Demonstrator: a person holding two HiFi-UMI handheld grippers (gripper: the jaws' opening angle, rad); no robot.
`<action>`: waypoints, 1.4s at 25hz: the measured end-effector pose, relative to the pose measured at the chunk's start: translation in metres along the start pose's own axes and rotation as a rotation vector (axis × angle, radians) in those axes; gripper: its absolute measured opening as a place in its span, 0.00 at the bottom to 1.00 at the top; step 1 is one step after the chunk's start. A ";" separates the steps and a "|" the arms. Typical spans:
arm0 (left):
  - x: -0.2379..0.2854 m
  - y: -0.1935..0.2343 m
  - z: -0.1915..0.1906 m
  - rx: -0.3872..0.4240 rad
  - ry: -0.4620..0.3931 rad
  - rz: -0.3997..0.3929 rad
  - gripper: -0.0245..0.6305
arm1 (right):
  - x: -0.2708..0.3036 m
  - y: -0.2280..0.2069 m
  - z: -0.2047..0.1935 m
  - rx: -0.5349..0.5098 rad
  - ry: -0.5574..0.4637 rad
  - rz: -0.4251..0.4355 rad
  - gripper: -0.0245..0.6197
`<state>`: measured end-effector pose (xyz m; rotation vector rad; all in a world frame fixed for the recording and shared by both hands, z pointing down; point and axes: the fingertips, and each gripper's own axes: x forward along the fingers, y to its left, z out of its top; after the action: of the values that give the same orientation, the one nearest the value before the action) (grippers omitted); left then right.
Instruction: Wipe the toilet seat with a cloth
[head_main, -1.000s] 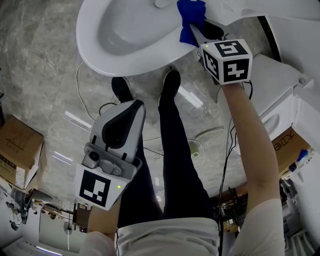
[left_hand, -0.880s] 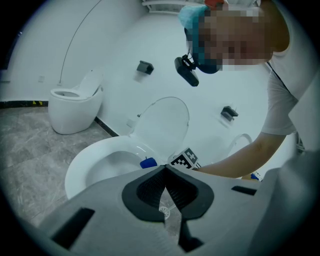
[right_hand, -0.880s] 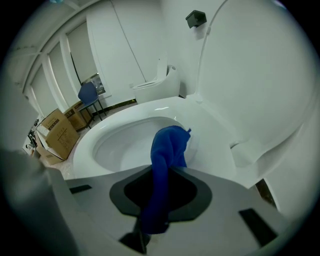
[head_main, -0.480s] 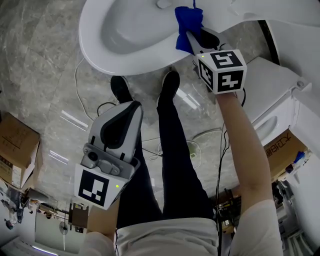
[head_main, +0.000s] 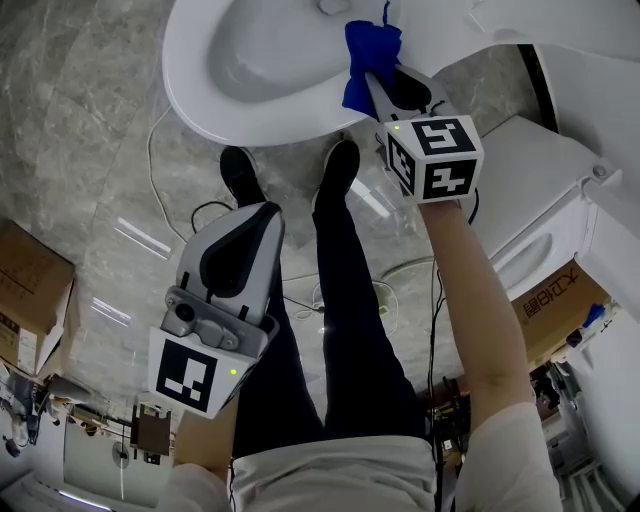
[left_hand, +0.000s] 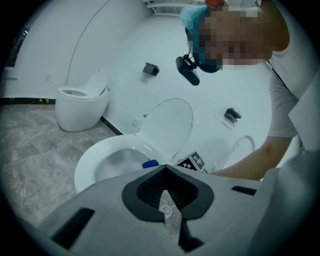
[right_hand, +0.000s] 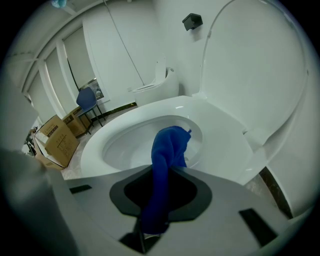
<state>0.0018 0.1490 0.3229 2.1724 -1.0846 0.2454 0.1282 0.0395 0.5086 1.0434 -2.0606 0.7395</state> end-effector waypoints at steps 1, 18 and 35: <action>-0.001 0.001 -0.001 -0.002 0.000 0.003 0.04 | 0.000 0.001 -0.001 -0.002 0.002 -0.003 0.12; -0.013 0.019 -0.002 -0.019 -0.007 0.025 0.04 | 0.002 0.038 -0.008 0.019 0.008 0.017 0.12; -0.025 0.044 0.005 -0.020 -0.027 0.045 0.04 | 0.007 0.078 -0.008 0.045 0.022 0.038 0.12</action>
<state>-0.0482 0.1433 0.3297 2.1416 -1.1472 0.2253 0.0619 0.0826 0.5058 1.0192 -2.0590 0.8162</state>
